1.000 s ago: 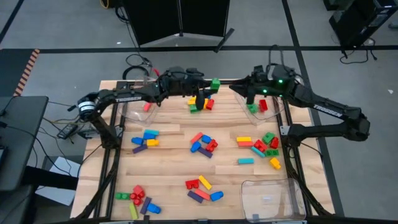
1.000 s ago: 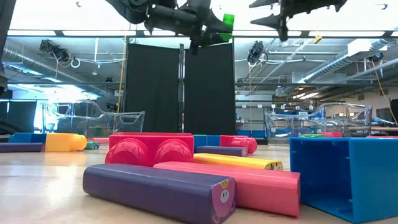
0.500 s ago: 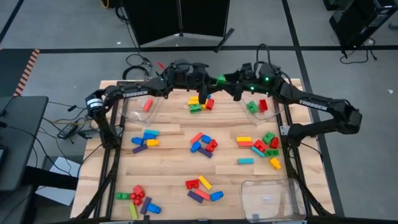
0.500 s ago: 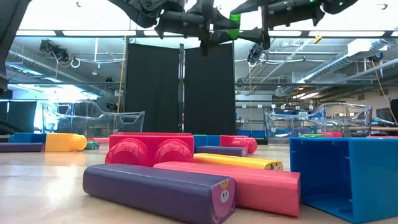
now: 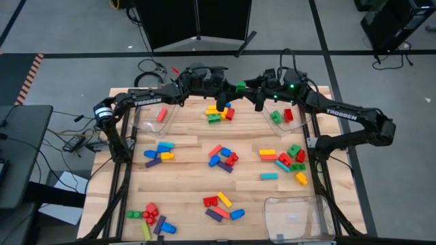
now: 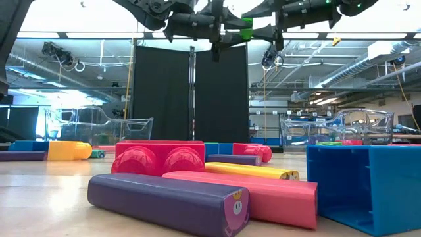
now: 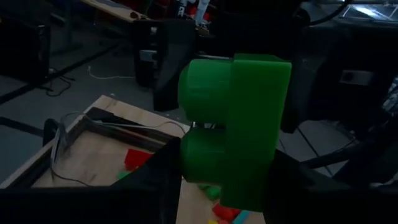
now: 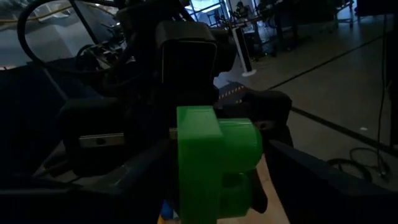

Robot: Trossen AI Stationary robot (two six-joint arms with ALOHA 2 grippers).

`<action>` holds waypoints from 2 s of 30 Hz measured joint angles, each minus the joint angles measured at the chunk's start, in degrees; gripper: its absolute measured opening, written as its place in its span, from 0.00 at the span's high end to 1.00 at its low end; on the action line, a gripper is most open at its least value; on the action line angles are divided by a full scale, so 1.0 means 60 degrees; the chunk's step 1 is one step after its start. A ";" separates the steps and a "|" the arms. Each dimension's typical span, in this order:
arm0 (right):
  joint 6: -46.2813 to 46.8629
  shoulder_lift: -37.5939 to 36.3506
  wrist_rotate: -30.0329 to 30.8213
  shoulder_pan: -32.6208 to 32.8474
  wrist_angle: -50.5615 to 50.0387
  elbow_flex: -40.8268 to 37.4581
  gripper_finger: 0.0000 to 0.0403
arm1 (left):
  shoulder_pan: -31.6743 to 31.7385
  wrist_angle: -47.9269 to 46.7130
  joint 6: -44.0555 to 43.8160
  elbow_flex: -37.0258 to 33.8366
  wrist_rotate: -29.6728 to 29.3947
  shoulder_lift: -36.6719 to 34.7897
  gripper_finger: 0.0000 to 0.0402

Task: Sort blocks by size
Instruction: Put the green 2 stud game piece into the top right transparent bin

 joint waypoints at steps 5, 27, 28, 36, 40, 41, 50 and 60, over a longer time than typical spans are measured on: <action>-0.0071 0.0000 -0.0088 0.0114 0.0317 0.0000 0.39 | -0.0098 0.0245 -0.0267 0.0000 0.0087 0.0000 0.59; 0.0049 0.0459 -0.0189 0.0475 0.1198 0.0000 0.55 | -0.0443 0.0478 -0.0346 0.0000 0.0162 0.0004 0.59; 0.0089 0.0459 -0.0182 0.0472 0.1198 0.0000 0.55 | -0.0443 0.0463 -0.0344 0.0000 0.0160 0.0004 0.59; 0.0151 0.0470 -0.0166 0.0457 0.1260 -0.0003 0.55 | -0.0443 0.0395 -0.0428 0.0000 0.0145 0.0004 0.54; 0.0147 0.0470 -0.0199 0.0453 0.1262 -0.0002 0.55 | -0.0447 0.0409 -0.0434 0.0000 -0.0091 0.0001 0.54; 0.0147 0.0470 -0.0199 0.0451 0.1260 -0.0004 0.55 | -0.0445 0.0405 -0.0435 0.0000 -0.0177 0.0003 0.53; 0.0187 0.0481 -0.0261 0.0280 0.1198 -0.0004 0.55 | -0.0361 0.0160 -0.0533 0.0000 -0.0087 0.0004 0.47; 0.0219 0.0316 -0.0329 -0.0104 0.1052 -0.0004 0.55 | -0.0202 0.0195 0.0319 0.0000 -0.0001 -0.0004 0.29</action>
